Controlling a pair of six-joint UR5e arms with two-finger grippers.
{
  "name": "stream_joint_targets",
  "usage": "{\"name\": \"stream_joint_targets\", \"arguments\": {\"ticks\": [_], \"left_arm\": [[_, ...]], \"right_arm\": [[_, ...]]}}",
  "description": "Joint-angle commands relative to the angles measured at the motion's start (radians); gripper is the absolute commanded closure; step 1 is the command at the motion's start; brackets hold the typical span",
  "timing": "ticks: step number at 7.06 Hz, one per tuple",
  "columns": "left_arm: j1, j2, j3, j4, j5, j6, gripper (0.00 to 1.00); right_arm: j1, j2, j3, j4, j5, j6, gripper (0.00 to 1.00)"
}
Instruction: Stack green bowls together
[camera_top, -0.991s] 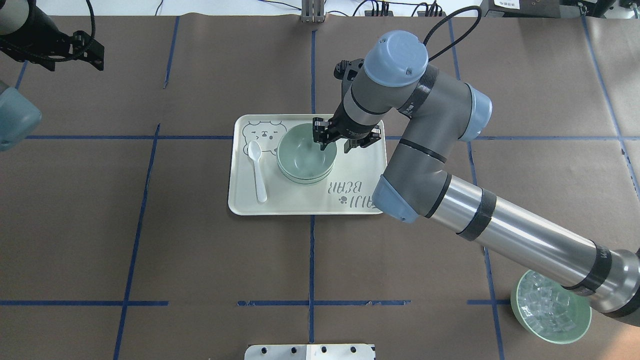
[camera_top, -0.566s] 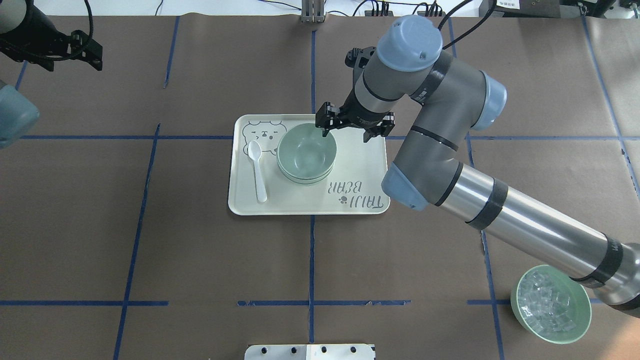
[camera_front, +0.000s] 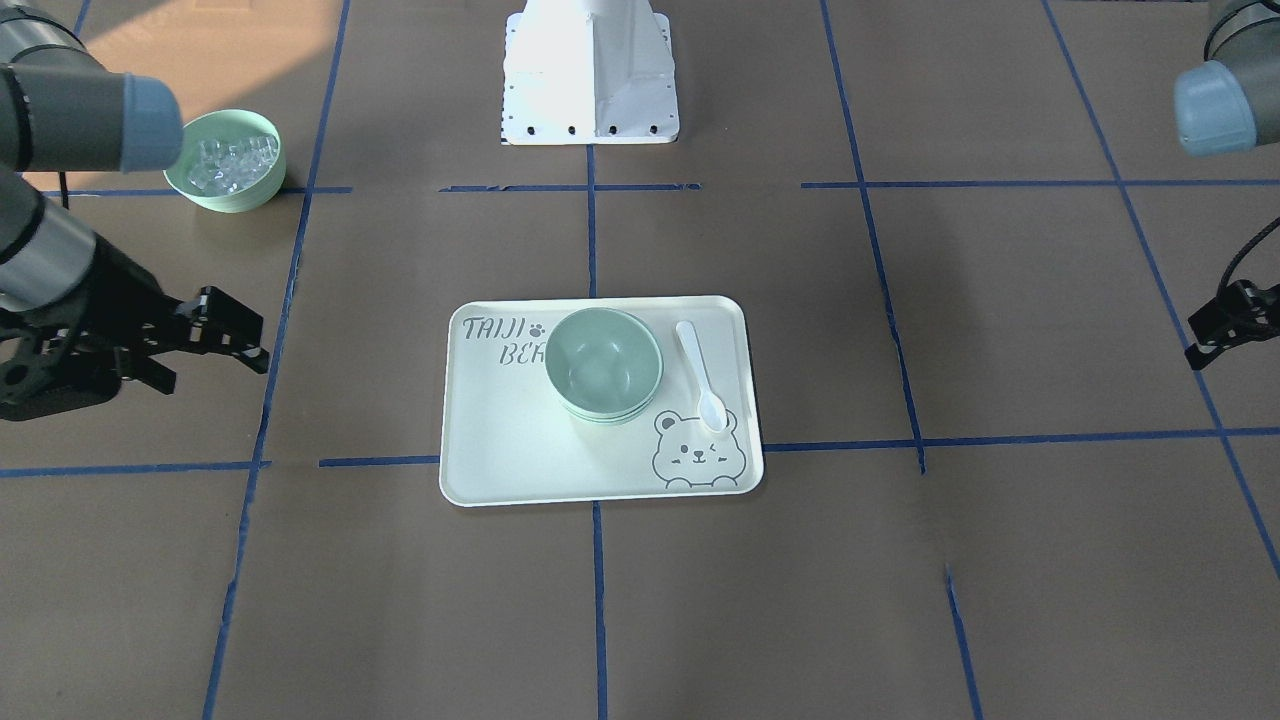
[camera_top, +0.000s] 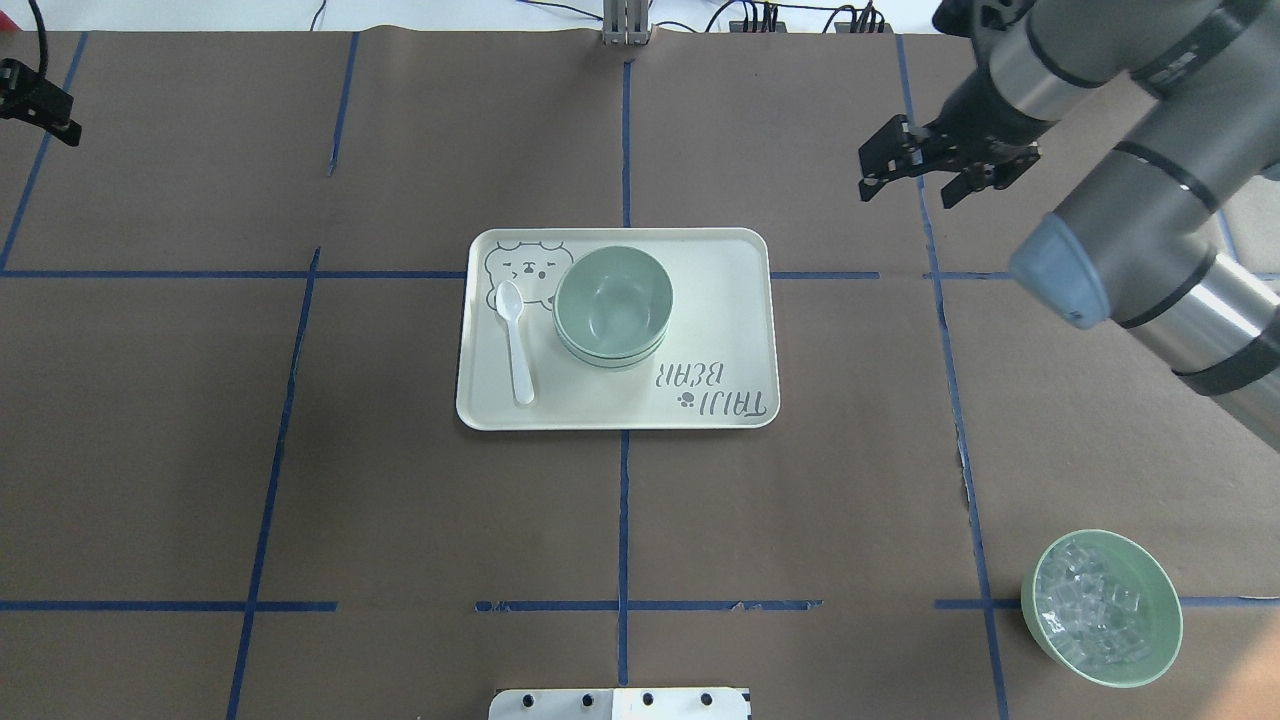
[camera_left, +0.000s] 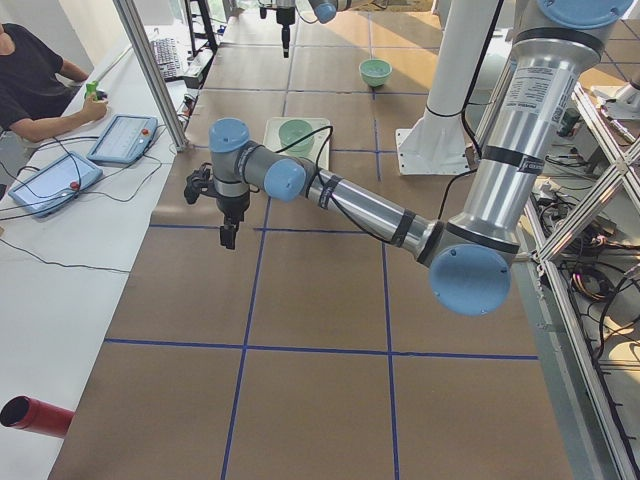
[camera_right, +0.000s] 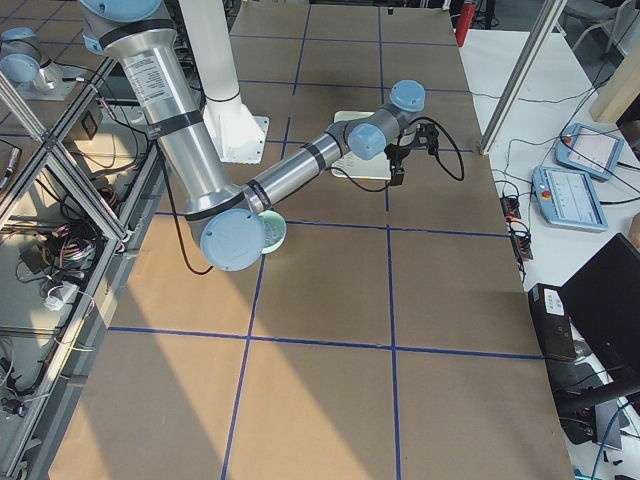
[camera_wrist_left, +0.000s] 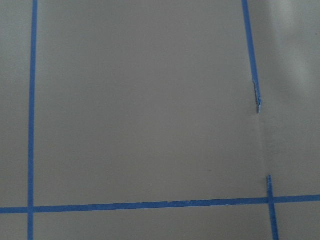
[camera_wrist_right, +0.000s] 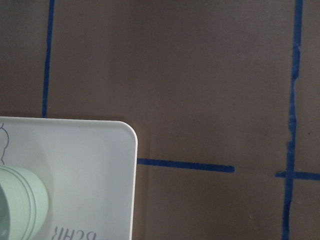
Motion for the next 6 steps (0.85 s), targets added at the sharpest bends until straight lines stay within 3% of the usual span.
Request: {"name": "stream_joint_targets", "arguments": {"ticks": [1, 3, 4, 6], "left_arm": [[-0.099, 0.083, 0.063, 0.002, -0.022, 0.247, 0.0], [-0.121, 0.125, 0.068, -0.001, -0.033, 0.262, 0.0], [-0.13, 0.131, 0.074, -0.001, -0.033, 0.262, 0.0], [-0.15, 0.146, 0.086, -0.001, -0.049, 0.272, 0.0]], "right_arm": [[0.142, -0.165, -0.014, -0.001, 0.024, -0.339, 0.0], [0.244, -0.271, -0.042, -0.004, 0.003, -0.559, 0.0], [0.322, -0.285, -0.124, -0.004, -0.006, -0.706, 0.0], [0.408, -0.295, -0.242, 0.001, -0.034, -0.79, 0.0]]}}
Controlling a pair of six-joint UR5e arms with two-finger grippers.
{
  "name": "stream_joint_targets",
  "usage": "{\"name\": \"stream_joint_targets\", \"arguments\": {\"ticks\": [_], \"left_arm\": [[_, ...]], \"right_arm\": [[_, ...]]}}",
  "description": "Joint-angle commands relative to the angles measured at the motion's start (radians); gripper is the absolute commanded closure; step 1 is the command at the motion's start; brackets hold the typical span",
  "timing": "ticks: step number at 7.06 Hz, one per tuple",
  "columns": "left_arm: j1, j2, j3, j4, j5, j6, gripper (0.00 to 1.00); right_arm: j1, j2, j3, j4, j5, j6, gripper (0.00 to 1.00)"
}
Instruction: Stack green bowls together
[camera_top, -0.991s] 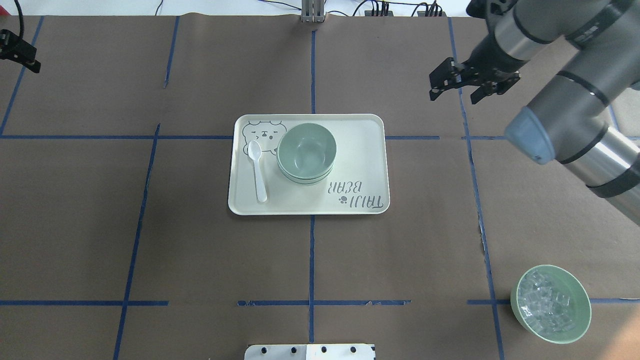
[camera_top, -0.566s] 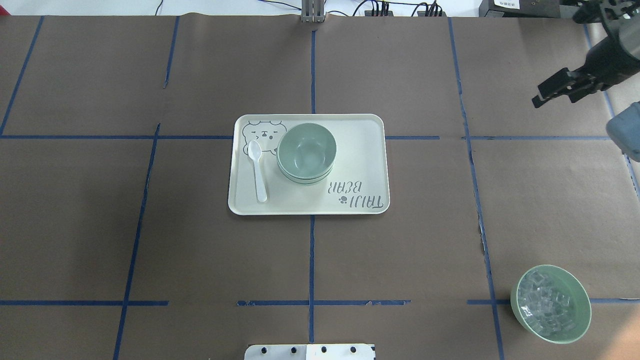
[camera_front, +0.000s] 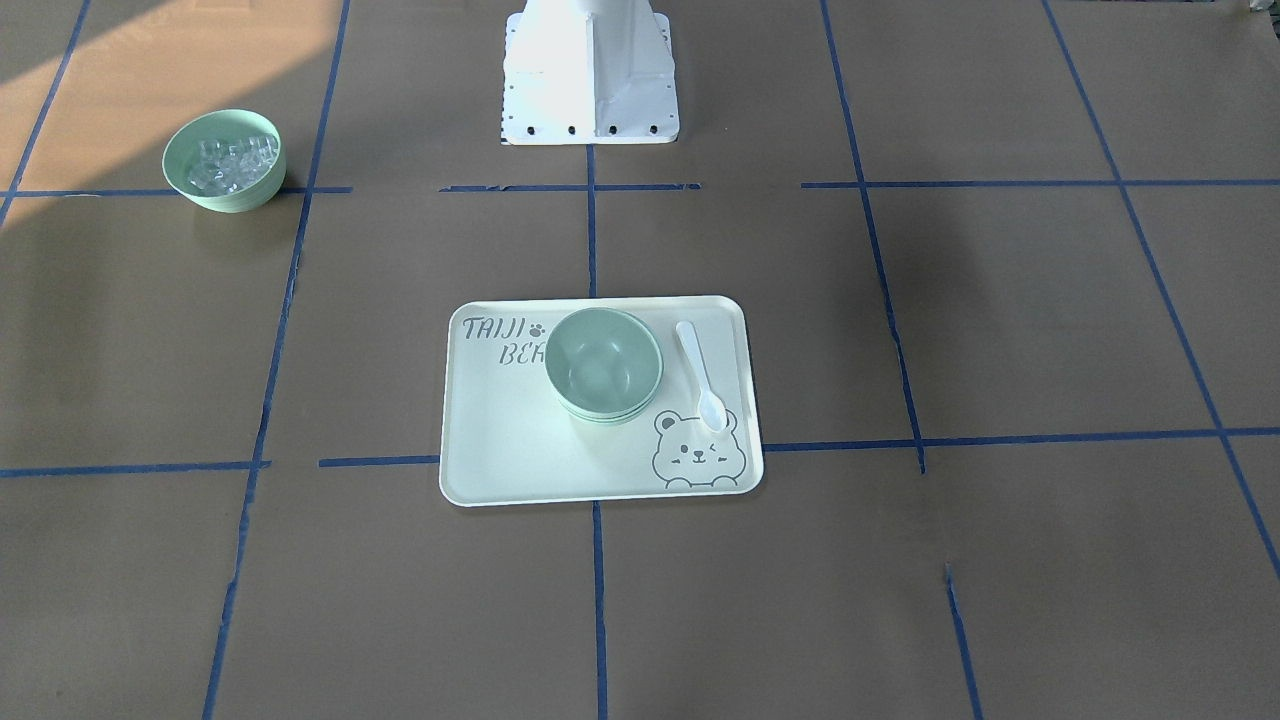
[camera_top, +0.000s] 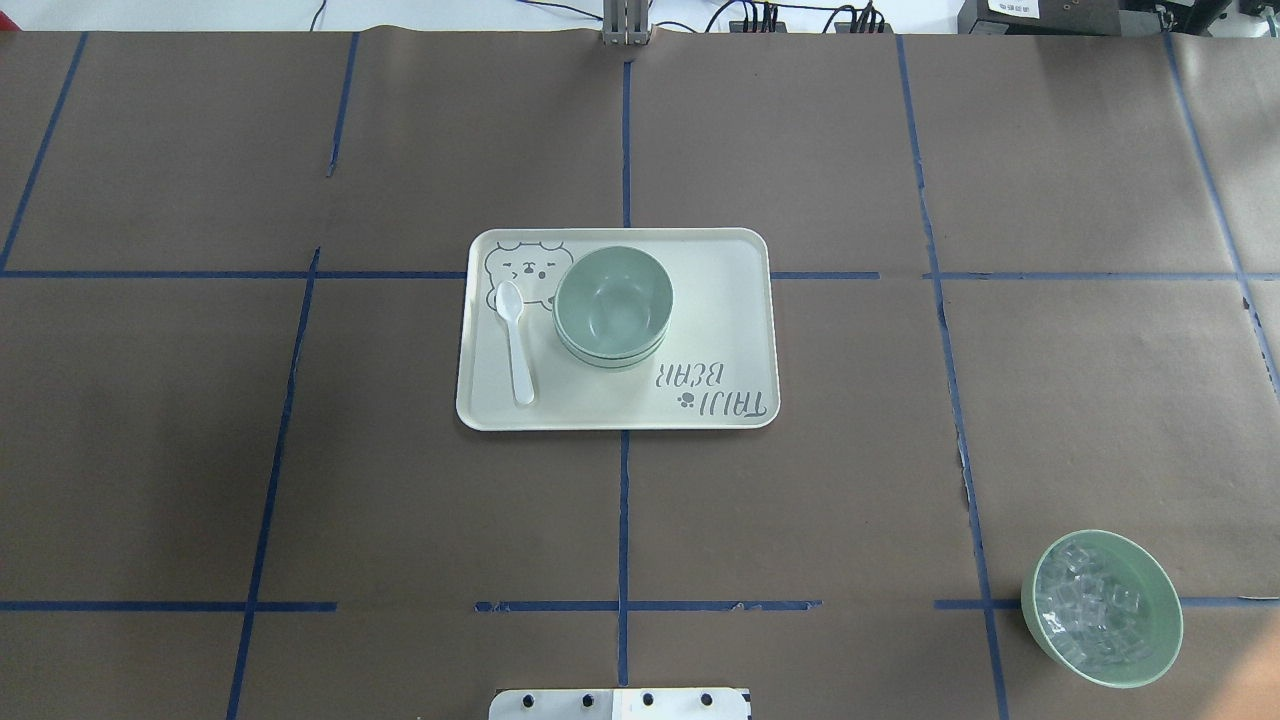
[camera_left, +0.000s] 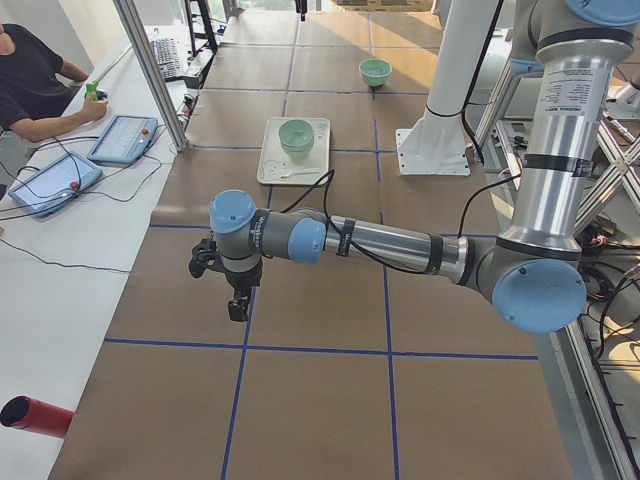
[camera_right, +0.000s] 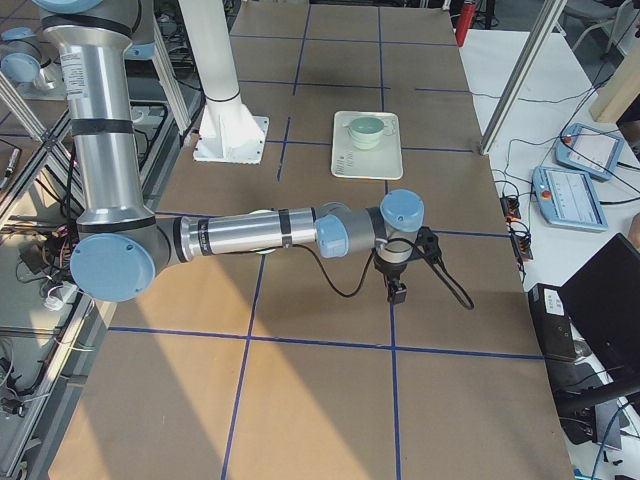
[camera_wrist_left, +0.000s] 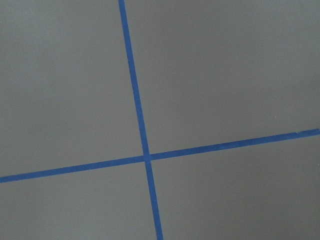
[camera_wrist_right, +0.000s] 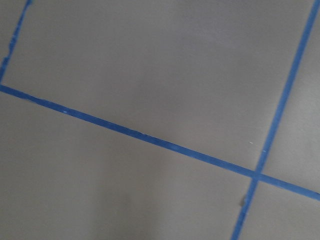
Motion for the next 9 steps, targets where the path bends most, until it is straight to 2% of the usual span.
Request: {"name": "stream_joint_targets", "arguments": {"ticks": [1, 3, 5, 7, 9], "left_arm": [[-0.012, 0.02, 0.005, 0.0, -0.022, 0.018, 0.0], [-0.012, 0.023, 0.008, 0.006, -0.024, 0.018, 0.0], [-0.028, 0.054, 0.008, 0.021, -0.04, 0.018, 0.0], [-0.064, 0.1, 0.005, 0.021, -0.091, 0.015, 0.0], [-0.071, 0.102, 0.006, 0.021, -0.091, 0.009, 0.0]], "right_arm": [[0.068, -0.015, -0.073, 0.011, -0.019, -0.044, 0.0], [0.091, -0.061, -0.062, 0.017, -0.01, -0.039, 0.0], [0.094, -0.06, -0.06, 0.014, 0.019, -0.02, 0.0], [0.094, -0.057, -0.059, 0.014, 0.073, 0.083, 0.0], [0.094, -0.055, -0.057, 0.016, 0.071, 0.085, 0.0]]}}
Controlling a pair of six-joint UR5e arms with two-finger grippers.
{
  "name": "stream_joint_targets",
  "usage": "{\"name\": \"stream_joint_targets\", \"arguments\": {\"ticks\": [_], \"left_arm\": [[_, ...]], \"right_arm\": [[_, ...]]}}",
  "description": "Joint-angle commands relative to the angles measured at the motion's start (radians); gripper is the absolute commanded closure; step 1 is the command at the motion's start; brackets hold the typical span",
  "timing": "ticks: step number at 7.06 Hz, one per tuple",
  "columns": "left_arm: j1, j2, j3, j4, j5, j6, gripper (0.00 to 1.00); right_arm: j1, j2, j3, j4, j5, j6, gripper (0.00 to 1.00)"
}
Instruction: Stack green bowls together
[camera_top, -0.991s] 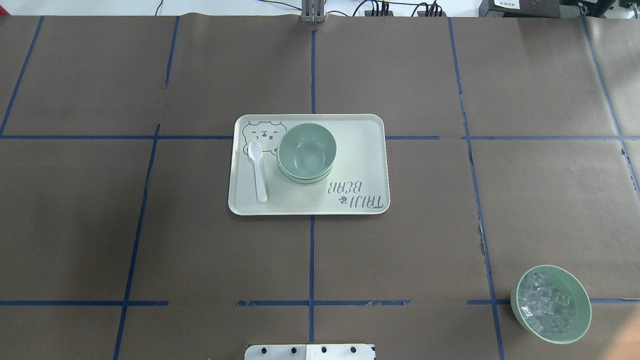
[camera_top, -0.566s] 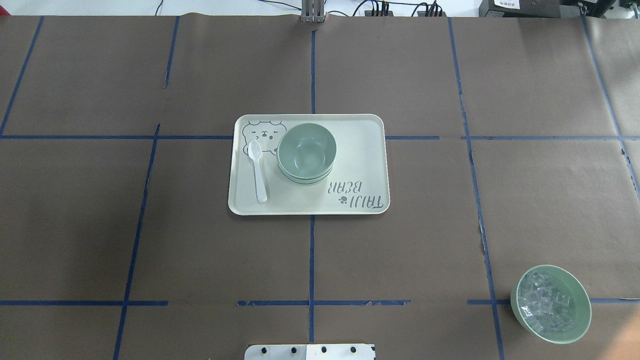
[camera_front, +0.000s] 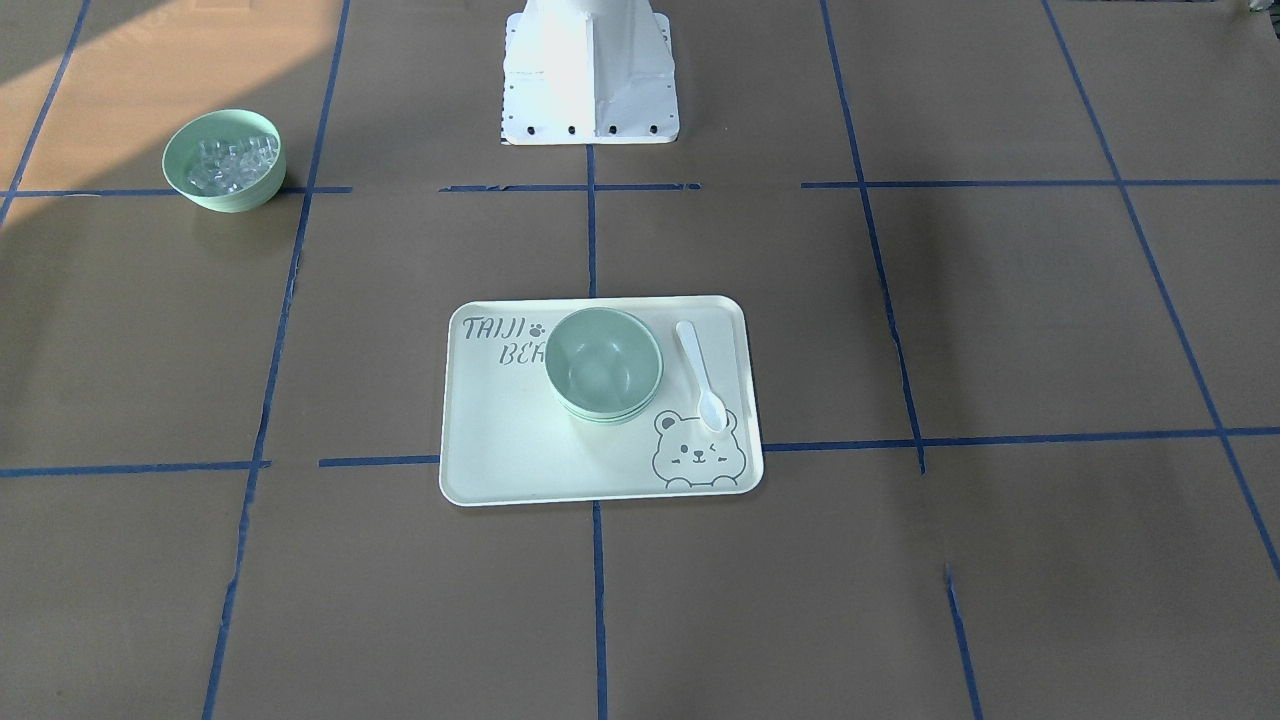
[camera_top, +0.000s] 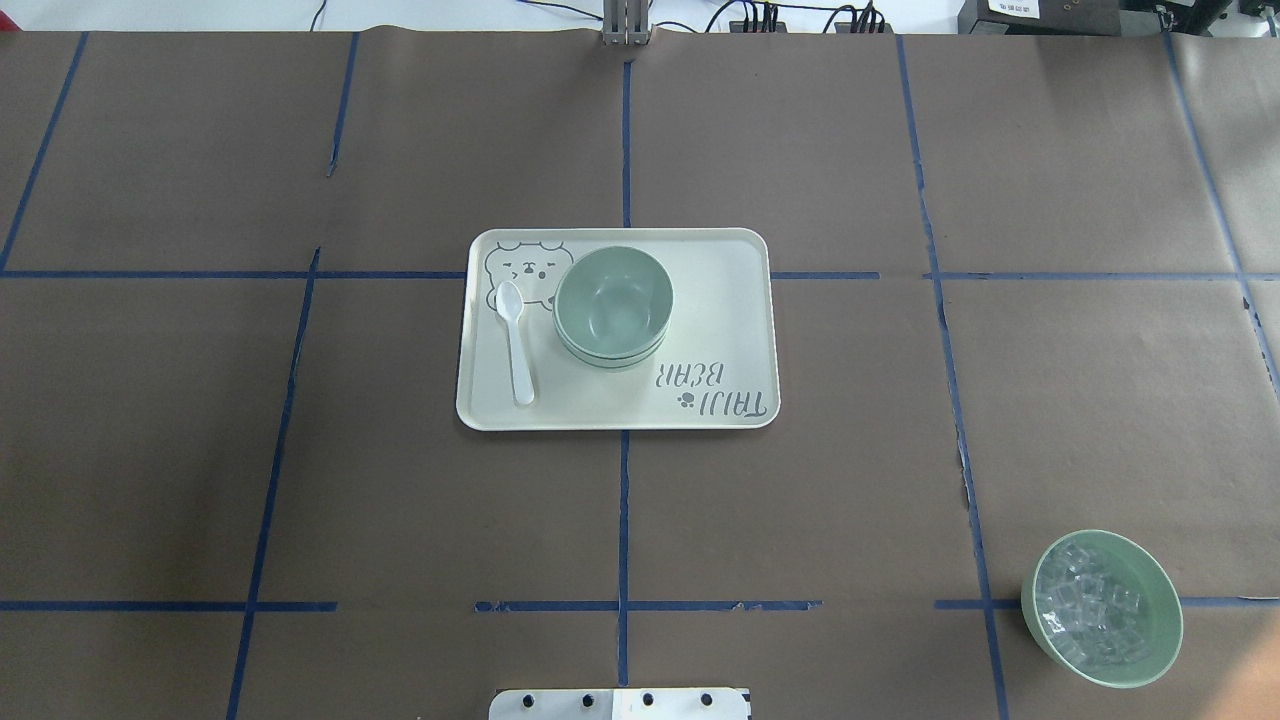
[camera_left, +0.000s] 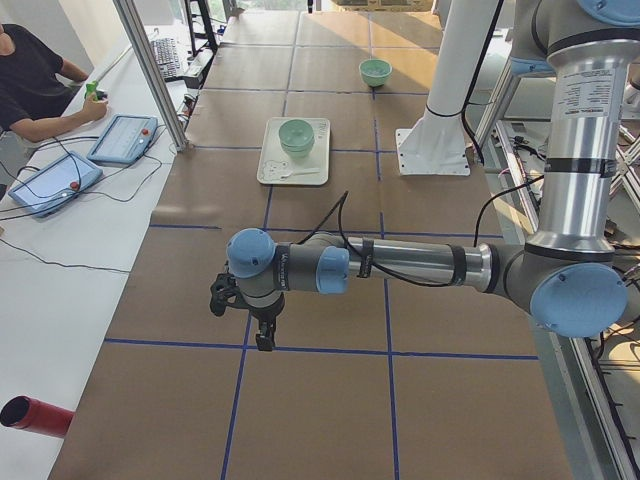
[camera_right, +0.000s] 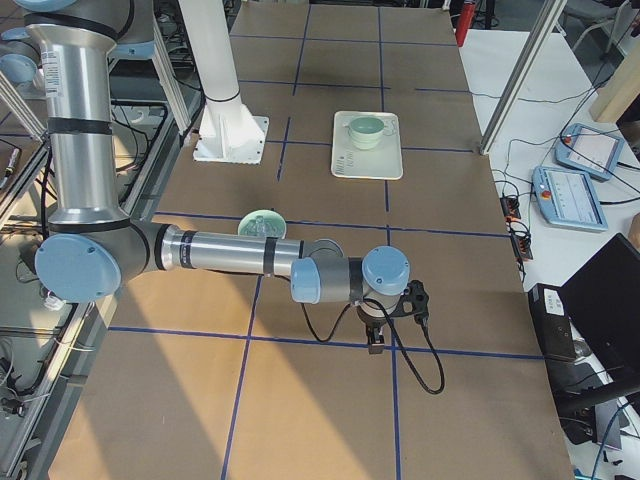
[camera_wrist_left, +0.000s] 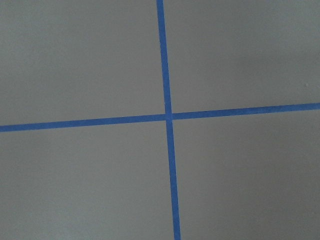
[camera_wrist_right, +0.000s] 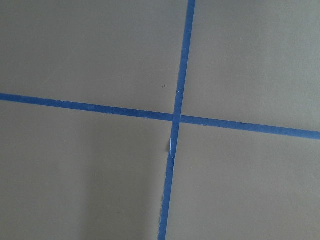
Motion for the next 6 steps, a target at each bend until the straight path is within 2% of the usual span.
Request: {"name": "stream_joint_targets", "arguments": {"ticks": [1, 6], "left_arm": [[-0.006, 0.002, -0.002, -0.001, -0.001, -0.003, 0.0], [-0.006, 0.002, -0.007, -0.001, -0.001, -0.005, 0.0]], "right_arm": [[0.003, 0.001, 0.003, 0.001, 0.003, 0.009, 0.0], [0.038, 0.002, 0.042, -0.013, 0.003, 0.01, 0.0]]}}
